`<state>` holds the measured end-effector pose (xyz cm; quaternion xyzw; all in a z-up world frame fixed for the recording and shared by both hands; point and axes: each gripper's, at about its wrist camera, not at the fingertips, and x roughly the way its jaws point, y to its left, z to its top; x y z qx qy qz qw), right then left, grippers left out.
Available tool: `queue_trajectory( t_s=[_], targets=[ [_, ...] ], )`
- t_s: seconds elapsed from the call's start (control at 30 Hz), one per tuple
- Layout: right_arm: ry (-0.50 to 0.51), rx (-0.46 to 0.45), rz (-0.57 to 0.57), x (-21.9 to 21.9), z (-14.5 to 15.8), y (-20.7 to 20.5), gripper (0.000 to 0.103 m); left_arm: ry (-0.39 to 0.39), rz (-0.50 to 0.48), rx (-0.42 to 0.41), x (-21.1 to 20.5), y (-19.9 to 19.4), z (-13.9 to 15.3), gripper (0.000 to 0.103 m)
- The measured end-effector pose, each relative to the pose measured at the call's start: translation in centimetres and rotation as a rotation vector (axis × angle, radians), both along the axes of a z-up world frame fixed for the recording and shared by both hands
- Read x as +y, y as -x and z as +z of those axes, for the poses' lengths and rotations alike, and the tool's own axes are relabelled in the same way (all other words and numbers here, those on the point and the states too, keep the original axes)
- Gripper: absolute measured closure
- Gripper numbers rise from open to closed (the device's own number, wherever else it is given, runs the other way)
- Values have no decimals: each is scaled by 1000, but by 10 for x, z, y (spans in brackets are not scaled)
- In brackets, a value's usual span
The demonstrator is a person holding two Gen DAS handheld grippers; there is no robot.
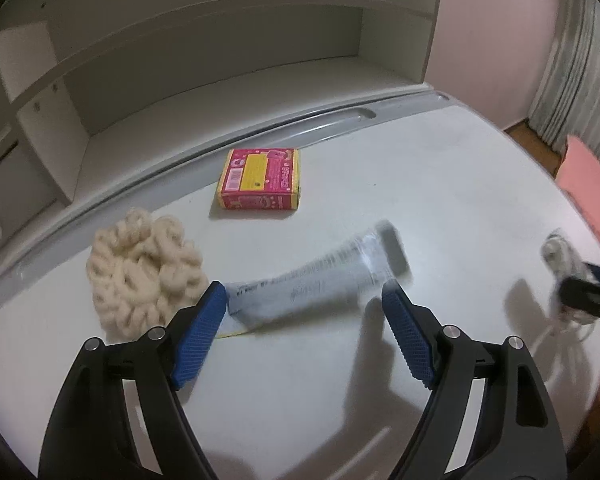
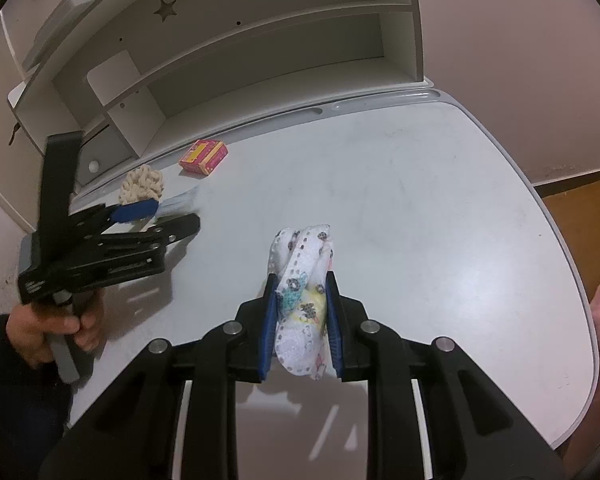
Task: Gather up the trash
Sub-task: 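Return to the desk and grasp the white mask with the right tool, then grasp the white wrapper strip with the left tool while the right holds the mask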
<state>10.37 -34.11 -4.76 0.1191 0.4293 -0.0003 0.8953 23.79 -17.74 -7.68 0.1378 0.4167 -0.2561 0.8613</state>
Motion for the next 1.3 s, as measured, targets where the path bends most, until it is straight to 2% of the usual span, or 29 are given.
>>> queue_trajectory(
  t_s=[0.2,0.3,0.37,0.43,0.5,0.6,0.63,0.77,0.9,0.97,1.0,1.03,1.07,1.13,1.2,1.27,1.3],
  targets=[
    [4,10,11,-1,0,3,81,-39,-75,-35,-11,-4,1,25],
    [5,11,14,0,0,4,81,-42,-90,-26,-15,-4,2,27],
    [5,11,15,0,0,5,81,-43,-112,-31,-18,-1,3,37],
    [5,10,15,0,0,6,81,-44,-153,-32,-23,4,5,63],
    [5,10,11,-1,1,8,81,-49,-190,-20,-28,11,6,80],
    [8,7,4,-4,2,11,81,-85,-219,-29,-37,24,8,100],
    [7,5,-1,-6,3,12,81,-85,-222,-27,-38,29,8,103],
    [9,-2,-22,-11,4,18,81,-52,-204,-9,-39,42,10,103],
    [11,-8,-38,-16,6,30,81,-43,-203,-83,-41,50,27,103],
    [12,-9,-45,-19,7,35,81,-69,-226,-115,-47,49,33,95],
    [13,-10,-48,-20,7,38,81,-87,-252,-113,-51,47,35,66],
    [13,-11,-51,-22,8,40,81,-100,-272,-115,-56,44,34,27],
    [13,-12,-54,-24,9,42,81,-109,-301,-137,-61,41,34,20],
    [14,-15,-61,-27,10,46,81,-140,-326,-146,-67,37,30,21],
    [12,-17,-69,-32,10,49,81,-145,-363,-110,-72,29,25,22],
    [10,-15,-75,-36,10,50,81,-152,-388,-80,-77,22,18,27],
    [8,-14,-78,-38,9,50,81,-161,-391,-66,-79,19,14,36]
  ],
)
